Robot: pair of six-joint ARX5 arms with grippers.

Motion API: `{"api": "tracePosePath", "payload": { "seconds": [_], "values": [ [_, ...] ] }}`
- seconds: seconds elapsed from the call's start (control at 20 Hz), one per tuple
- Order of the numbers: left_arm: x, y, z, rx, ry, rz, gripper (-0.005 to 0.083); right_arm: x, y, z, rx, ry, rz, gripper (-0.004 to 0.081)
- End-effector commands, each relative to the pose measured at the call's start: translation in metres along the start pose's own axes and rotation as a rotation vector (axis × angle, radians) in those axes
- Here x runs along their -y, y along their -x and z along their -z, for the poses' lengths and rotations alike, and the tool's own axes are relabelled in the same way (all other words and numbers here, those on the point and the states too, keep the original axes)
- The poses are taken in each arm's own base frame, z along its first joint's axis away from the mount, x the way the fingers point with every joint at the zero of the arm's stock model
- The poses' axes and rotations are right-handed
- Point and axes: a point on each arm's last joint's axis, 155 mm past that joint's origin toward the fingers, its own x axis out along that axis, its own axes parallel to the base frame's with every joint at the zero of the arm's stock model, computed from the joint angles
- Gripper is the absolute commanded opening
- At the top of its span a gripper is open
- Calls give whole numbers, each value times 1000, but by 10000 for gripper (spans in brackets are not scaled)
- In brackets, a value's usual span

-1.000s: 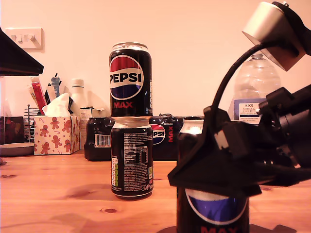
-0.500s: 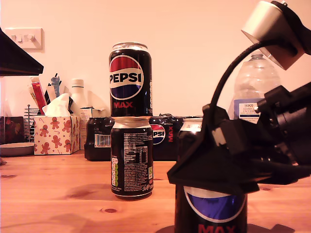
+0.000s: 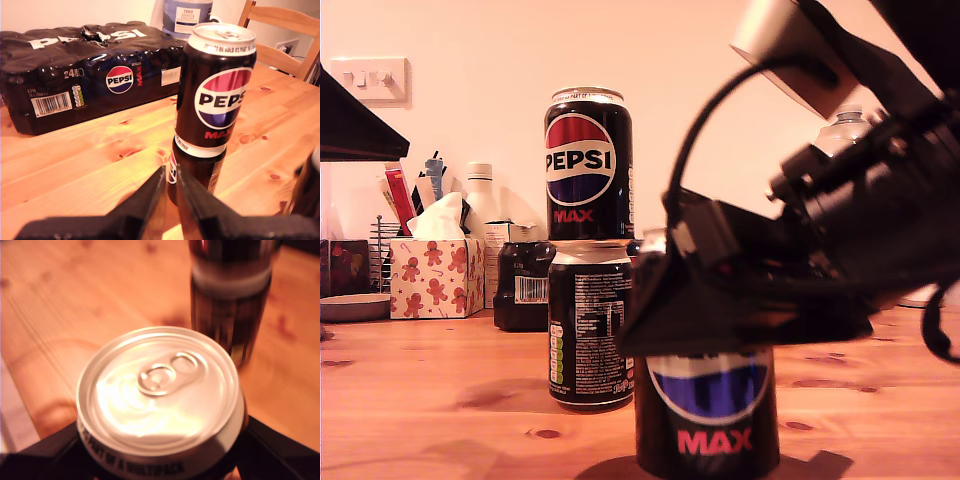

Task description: Stack up the Pepsi cans on top of each other

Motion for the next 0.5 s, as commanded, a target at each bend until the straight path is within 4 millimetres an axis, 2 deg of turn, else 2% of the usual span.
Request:
{"api": "tracePosePath", "payload": {
  "seconds": [0.0,0.45],
  "values": [
    [0,0,8,-11,-11,3,46,-7,15,-63,141,7,-14,326],
    [20,1,9,-15,-13,109,48,-10,54,-159,185,13,14,321]
  ]
}}
